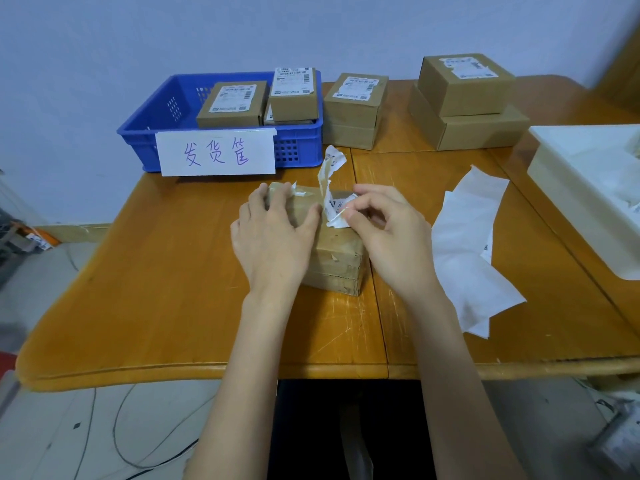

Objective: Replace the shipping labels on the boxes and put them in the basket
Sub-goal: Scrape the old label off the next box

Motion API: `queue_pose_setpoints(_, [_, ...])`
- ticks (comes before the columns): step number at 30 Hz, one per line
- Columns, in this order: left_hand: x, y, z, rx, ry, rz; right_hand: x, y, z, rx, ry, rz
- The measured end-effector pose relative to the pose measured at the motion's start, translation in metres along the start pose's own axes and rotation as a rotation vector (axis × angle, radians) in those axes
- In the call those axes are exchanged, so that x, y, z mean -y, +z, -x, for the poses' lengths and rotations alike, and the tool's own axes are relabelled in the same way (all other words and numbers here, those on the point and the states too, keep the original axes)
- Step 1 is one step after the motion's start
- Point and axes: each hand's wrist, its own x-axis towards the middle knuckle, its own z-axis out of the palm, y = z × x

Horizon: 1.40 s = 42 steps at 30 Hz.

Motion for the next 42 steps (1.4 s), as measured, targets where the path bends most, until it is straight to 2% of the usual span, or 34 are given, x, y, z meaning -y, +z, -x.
queue_pose_setpoints(5, [0.001, 0.002, -0.001, -0.004, 0.004, 0.005, 0.002, -0.018, -0.002, 0.159, 0.02, -0.176])
queue_pose_setpoints(7, [0.001, 0.002, -0.001, -0.008, 0.004, 0.018, 0.001, -0.017, 0.0, 0.184, -0.029, -0.083])
queue_pose_setpoints(11, [0.0, 0.001, -0.001, -0.012, 0.003, 0.012, -0.006, -0.005, -0.002, 0.078, -0.057, 0.066])
queue_pose_setpoints(16, [0.001, 0.001, -0.001, -0.019, 0.005, 0.021, -0.005, 0.001, -0.001, -0.009, -0.016, -0.031])
queue_pose_setpoints(19, [0.002, 0.001, -0.001, -0.012, 0.013, 0.025, -0.002, -0.009, 0.0, 0.073, 0.037, -0.119])
queue_pose_setpoints(24, [0.003, 0.0, -0.001, -0.002, 0.022, 0.027, 0.002, -0.023, 0.002, 0.211, 0.005, -0.143])
queue_pose_setpoints(28, [0.003, -0.002, -0.002, 0.008, 0.023, 0.036, 0.002, -0.017, -0.003, 0.117, -0.024, -0.1])
queue_pose_setpoints(33, [0.003, -0.002, -0.001, 0.026, 0.027, 0.046, -0.004, -0.009, -0.007, 0.106, -0.096, 0.043])
queue_pose_setpoints(42, [0.001, -0.005, -0.001, 0.042, 0.026, 0.049, -0.003, 0.008, 0.004, -0.04, -0.005, -0.043])
